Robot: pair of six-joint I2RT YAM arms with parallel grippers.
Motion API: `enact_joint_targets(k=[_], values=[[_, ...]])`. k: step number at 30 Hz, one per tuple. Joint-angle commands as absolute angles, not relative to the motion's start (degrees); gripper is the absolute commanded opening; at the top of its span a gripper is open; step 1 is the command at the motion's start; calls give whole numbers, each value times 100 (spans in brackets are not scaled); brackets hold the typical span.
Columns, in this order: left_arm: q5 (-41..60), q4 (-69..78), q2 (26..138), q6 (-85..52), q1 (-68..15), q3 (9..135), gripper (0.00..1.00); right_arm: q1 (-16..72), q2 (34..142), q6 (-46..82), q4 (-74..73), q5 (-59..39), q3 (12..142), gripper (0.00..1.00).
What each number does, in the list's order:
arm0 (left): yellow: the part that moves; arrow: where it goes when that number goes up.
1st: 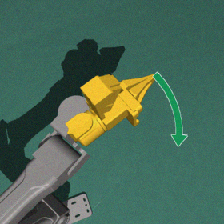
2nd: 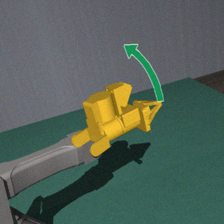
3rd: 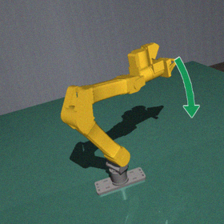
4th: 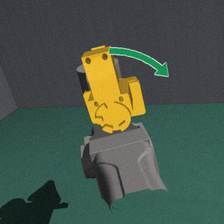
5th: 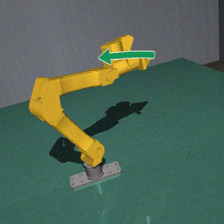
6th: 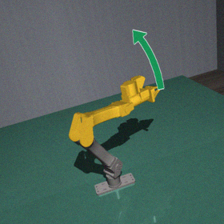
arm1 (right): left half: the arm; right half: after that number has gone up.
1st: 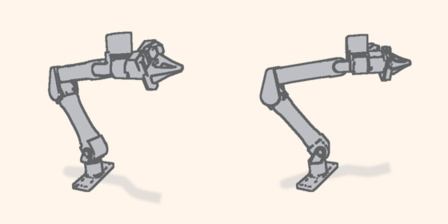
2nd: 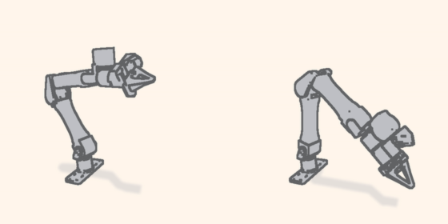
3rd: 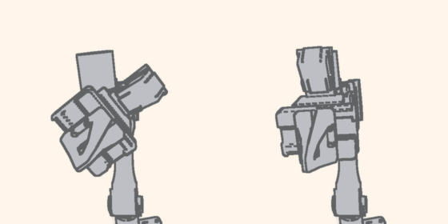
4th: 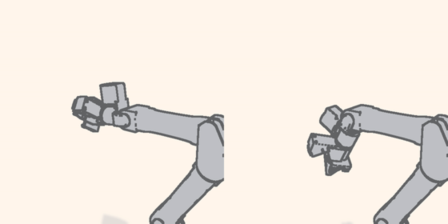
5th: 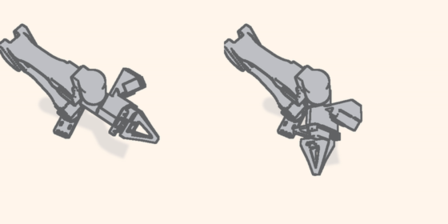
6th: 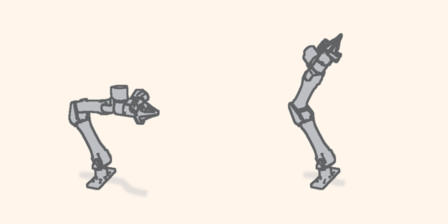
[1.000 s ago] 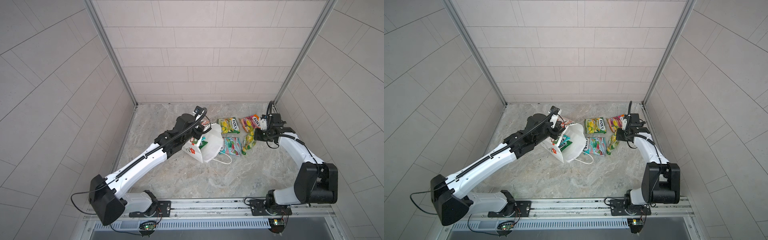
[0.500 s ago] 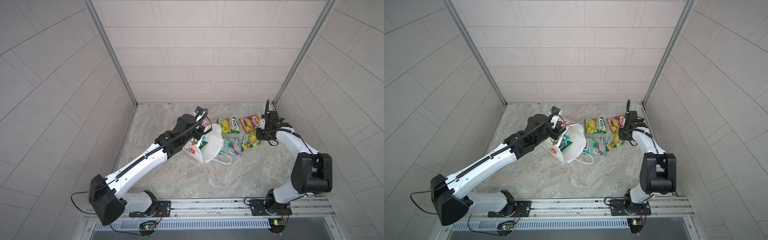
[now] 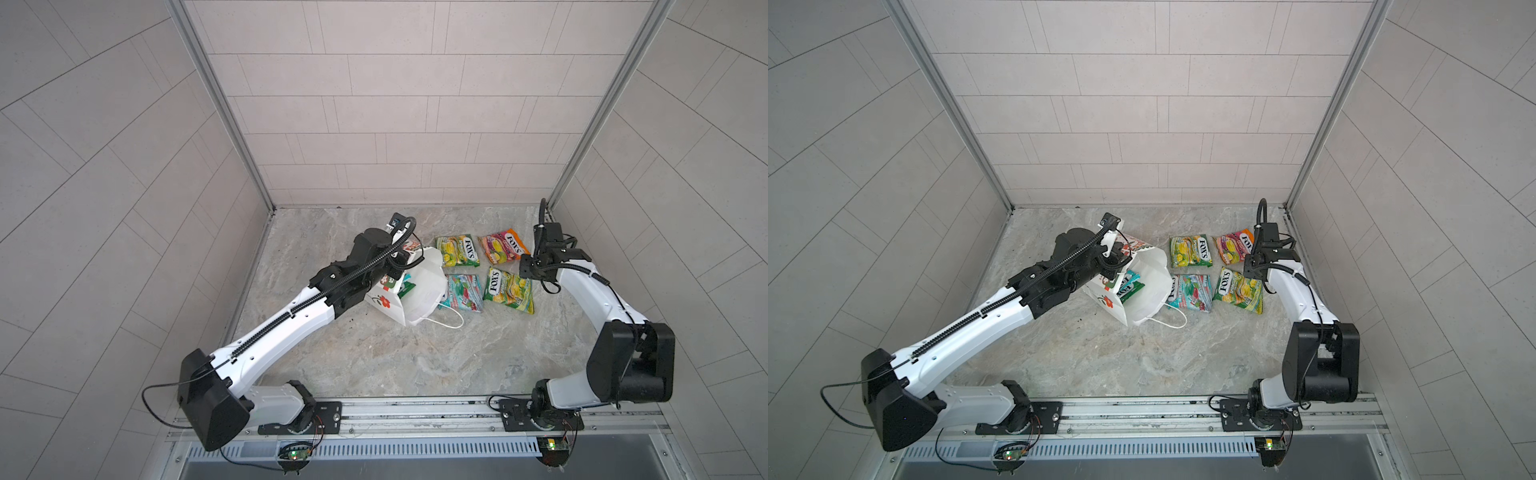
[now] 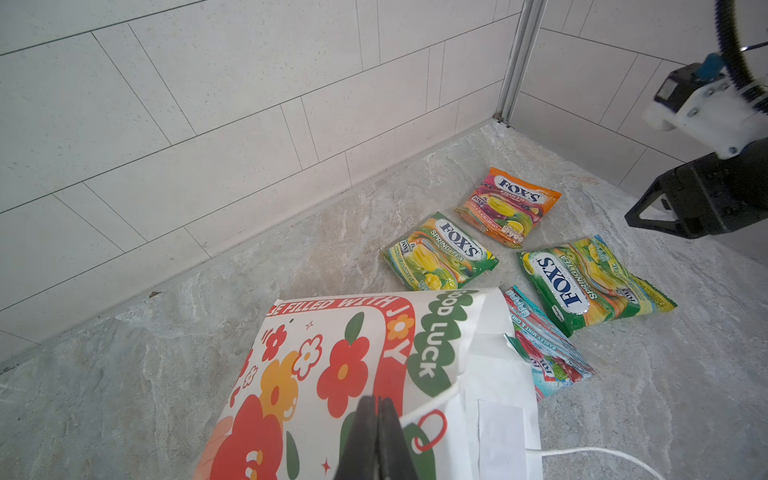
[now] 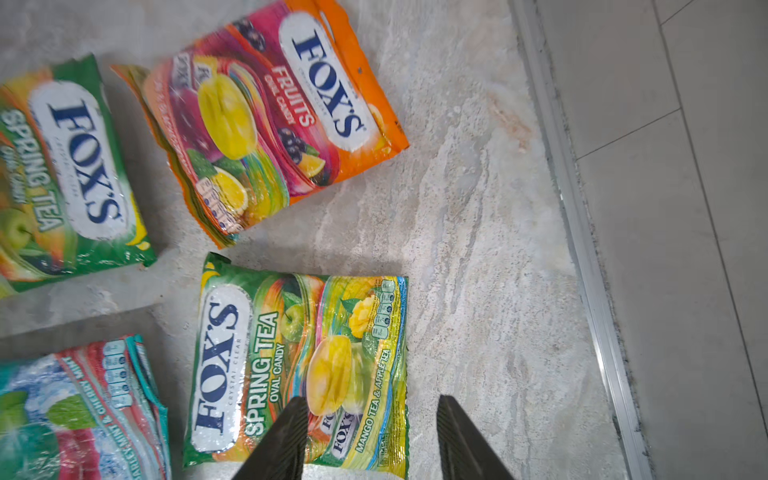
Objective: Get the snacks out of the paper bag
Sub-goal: 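Move the right gripper back over the bag opening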
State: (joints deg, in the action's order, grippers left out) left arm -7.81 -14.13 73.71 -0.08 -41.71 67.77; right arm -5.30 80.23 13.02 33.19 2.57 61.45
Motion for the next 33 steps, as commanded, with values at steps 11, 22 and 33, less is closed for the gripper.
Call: enact_joint_targets(k=[11,22,33], values=[[-835,-1468,7260,31,-4201,6774,0,249,6681,2804,1248,-2471,4541,52],[-813,-1469,7281,4,-4201,6785,0,1942,6384,3347,929,-2554,4385,47],[-795,-1468,7272,-7,-4209,6783,0,3263,7371,3501,590,-2619,4829,39]])
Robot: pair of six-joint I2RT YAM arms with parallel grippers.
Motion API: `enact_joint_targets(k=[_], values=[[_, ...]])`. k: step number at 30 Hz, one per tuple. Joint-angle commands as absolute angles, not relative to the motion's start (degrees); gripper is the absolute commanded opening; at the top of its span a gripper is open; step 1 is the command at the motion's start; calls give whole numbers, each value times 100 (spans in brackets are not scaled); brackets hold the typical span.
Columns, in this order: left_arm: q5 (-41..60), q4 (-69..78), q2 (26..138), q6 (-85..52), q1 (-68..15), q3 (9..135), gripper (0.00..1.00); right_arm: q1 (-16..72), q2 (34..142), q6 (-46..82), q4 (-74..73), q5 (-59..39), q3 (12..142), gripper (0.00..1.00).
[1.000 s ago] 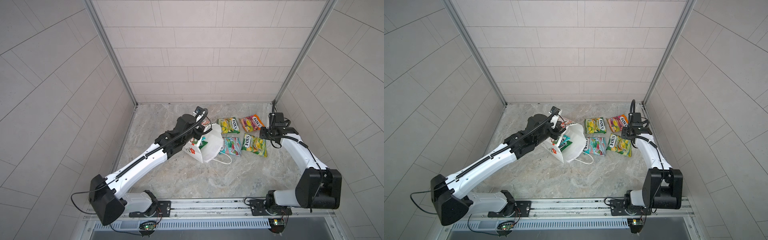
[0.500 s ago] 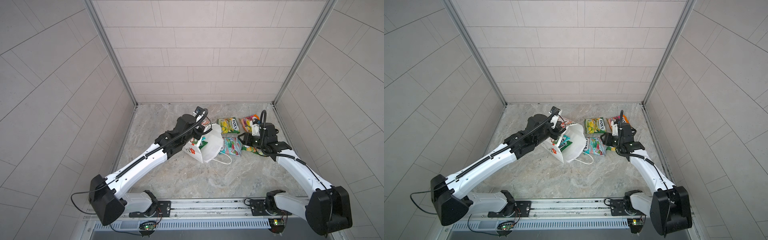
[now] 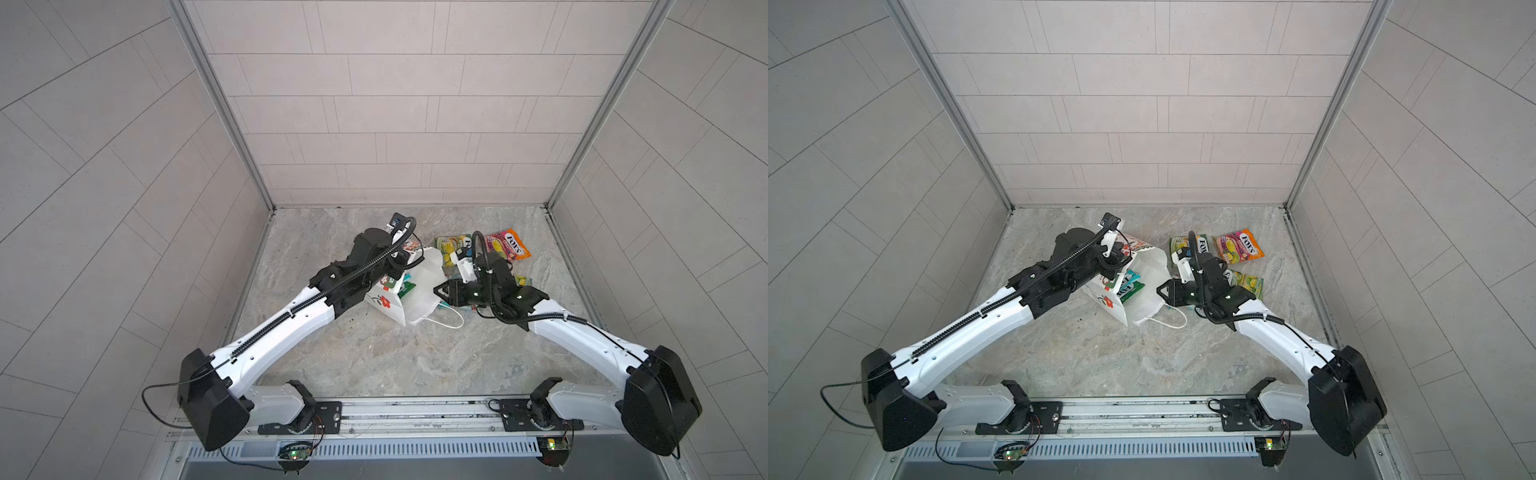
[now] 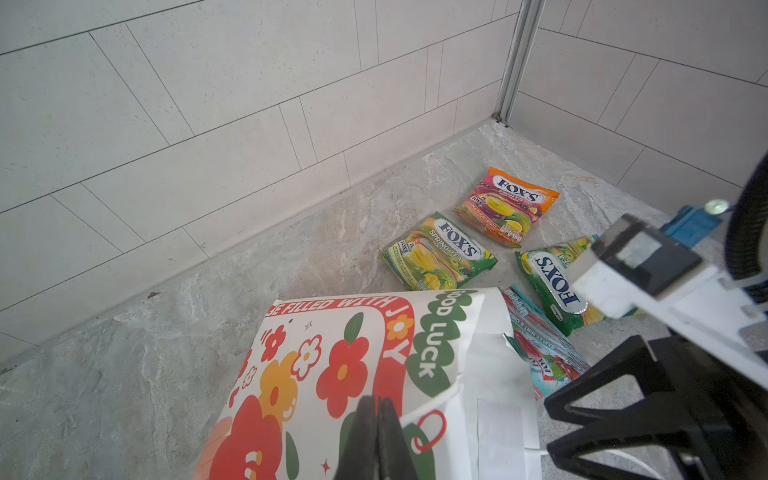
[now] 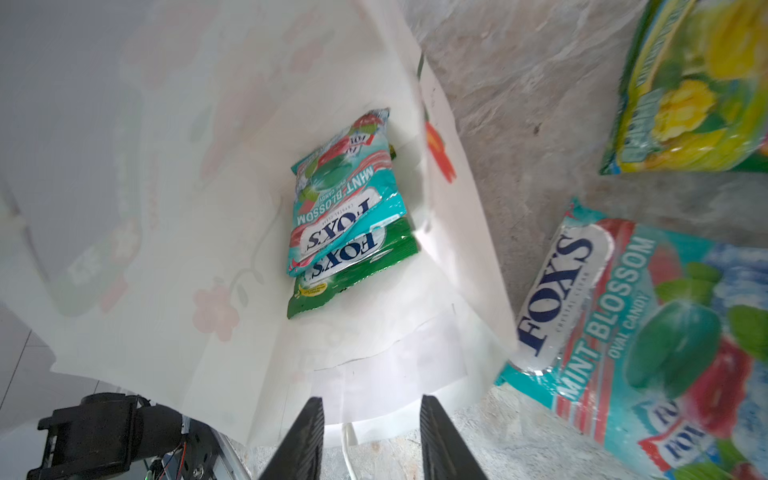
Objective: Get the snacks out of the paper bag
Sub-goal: 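Move the right gripper back over the bag opening, then reach into the bag and grasp the teal Mint Blossom packet with the right gripper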
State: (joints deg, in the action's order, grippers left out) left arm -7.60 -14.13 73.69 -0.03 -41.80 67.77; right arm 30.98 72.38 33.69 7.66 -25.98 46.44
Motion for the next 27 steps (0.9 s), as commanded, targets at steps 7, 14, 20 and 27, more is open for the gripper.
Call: enact_joint_targets(k=[7,14,20,27], values=[[-800,-1468,7256,-7,-4210,6787,0,3773,8160,3602,418,-2422,5200,38],[-795,-1468,7233,-5,-4214,6794,0,3912,8978,3966,120,-2018,5526,38],[-758,-1472,7216,-17,-4217,6786,0,3920,9543,4839,-577,-1769,5633,38],[-756,-1468,7213,-25,-4219,6793,0,3933,9932,5464,-1007,-1530,5735,37]])
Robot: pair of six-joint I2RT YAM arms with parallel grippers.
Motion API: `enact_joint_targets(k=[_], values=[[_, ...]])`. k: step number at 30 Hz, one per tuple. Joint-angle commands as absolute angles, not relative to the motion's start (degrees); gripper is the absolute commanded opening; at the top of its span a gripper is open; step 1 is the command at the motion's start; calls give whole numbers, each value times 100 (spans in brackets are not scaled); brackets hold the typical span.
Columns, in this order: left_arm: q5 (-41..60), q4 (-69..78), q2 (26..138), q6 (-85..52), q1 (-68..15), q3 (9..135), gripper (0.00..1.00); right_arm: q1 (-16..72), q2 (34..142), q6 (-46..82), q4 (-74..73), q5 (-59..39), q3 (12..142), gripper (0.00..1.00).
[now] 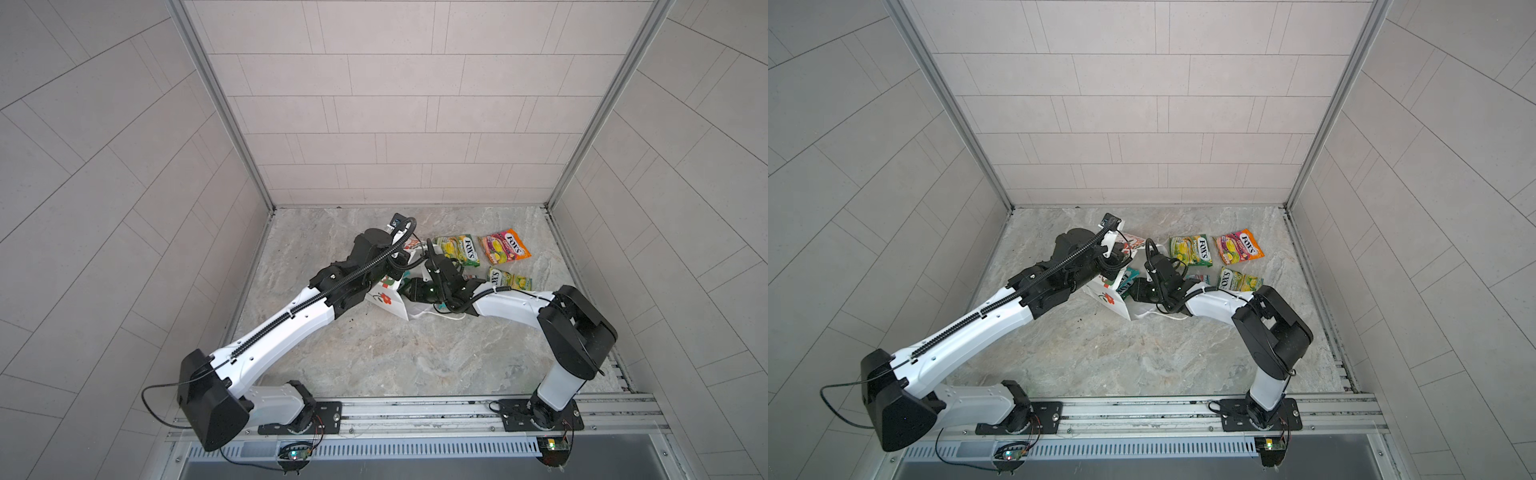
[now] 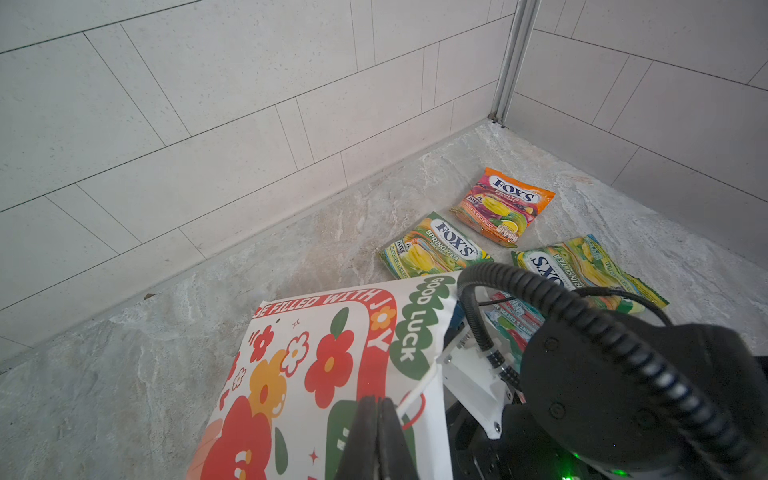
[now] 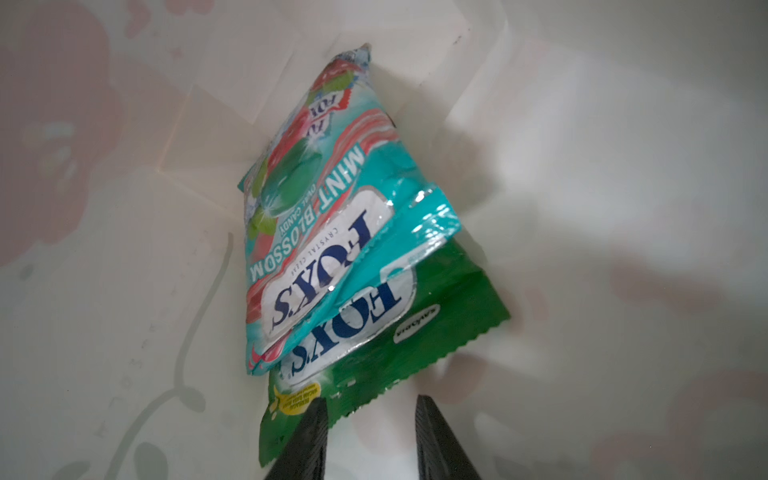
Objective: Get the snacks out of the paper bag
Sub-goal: 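Reach into the bag and grasp the teal Mint Blossom packet with the right gripper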
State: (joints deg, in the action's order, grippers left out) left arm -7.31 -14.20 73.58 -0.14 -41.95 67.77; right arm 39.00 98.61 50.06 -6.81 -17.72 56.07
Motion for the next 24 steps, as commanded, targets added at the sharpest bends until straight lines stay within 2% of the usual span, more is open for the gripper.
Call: enact_joint_targets(k=[1,10,24], values=[[-756,-1468,7216,-22,-4220,6789,0,3935,9968,5523,-1060,-1529,5744,37],[-756,-1468,7222,-17,-4236,6792,0,3950,10071,5643,-1178,-1654,5862,32],[-743,-1468,7221,9,-4299,6794,0,3952,10365,5921,-1144,-1477,6075,33]])
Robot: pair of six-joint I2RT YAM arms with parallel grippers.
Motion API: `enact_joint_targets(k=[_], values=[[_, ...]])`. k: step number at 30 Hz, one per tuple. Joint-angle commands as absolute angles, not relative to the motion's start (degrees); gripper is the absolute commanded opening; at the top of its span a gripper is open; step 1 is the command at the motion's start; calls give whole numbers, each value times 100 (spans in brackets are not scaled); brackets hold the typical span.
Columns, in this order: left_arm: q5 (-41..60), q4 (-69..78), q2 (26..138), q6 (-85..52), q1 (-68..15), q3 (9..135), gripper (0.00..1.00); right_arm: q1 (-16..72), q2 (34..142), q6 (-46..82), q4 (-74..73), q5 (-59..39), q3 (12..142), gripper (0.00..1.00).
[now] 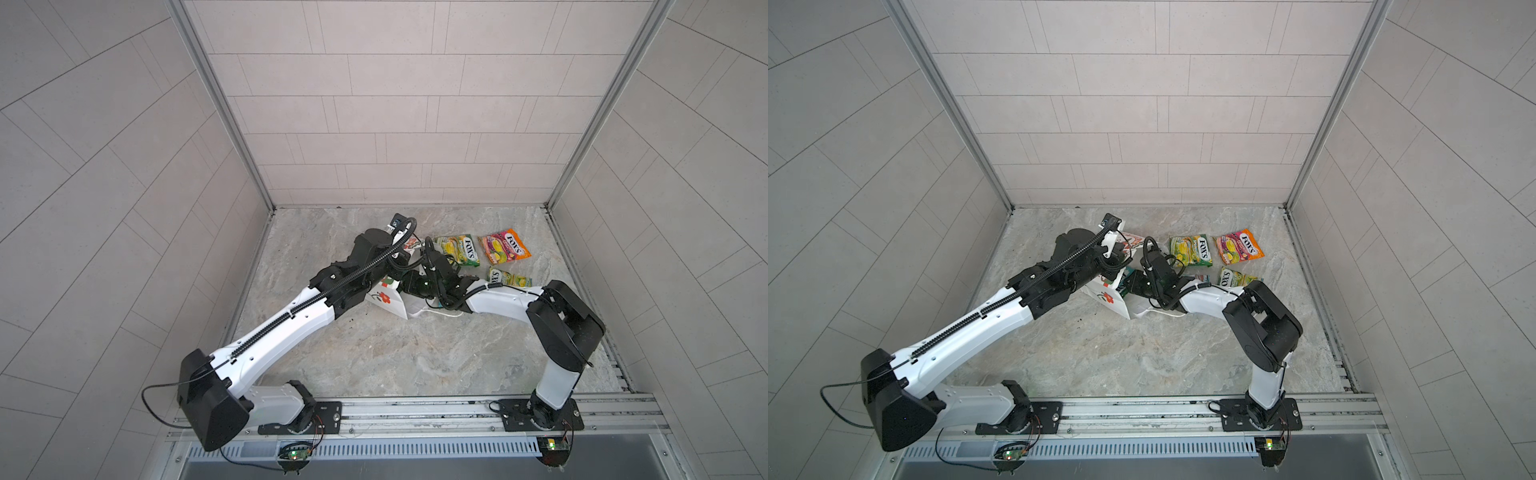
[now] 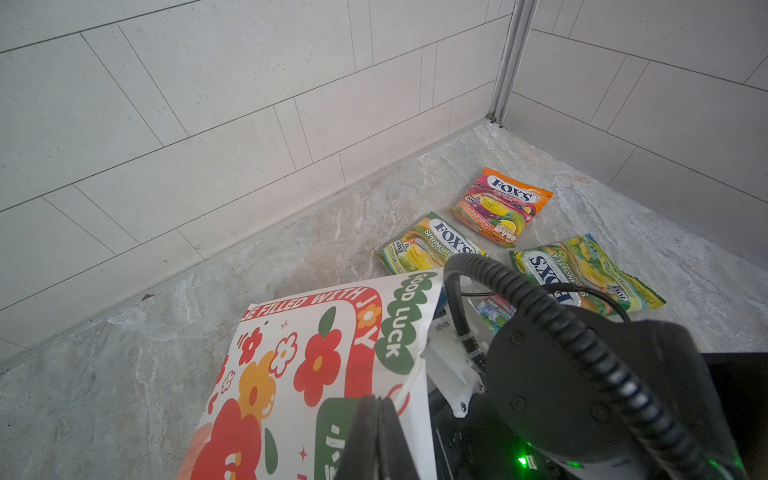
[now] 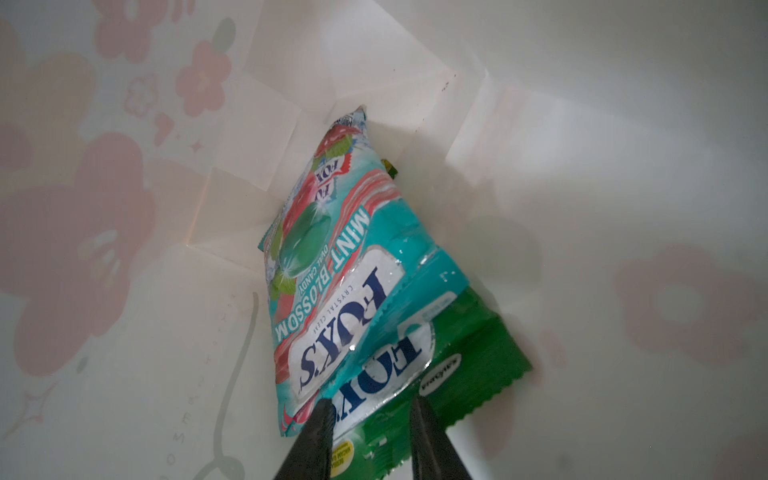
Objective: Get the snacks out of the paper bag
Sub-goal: 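Reach into the bag and grasp the teal Mint Blossom packet with the right gripper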
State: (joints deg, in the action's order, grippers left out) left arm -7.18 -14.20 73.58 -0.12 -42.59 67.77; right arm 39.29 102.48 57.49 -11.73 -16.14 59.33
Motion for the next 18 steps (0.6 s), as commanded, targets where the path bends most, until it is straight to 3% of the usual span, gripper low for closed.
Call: enact_joint_targets(k=[1,18], values=[[-738,-1468,7224,9,-4306,6789,0,3952,10399,5944,-1160,-1459,6090,33],[-627,-1468,7248,17,-4369,6799,0,4055,11024,6553,-1726,-1836,6442,38]])
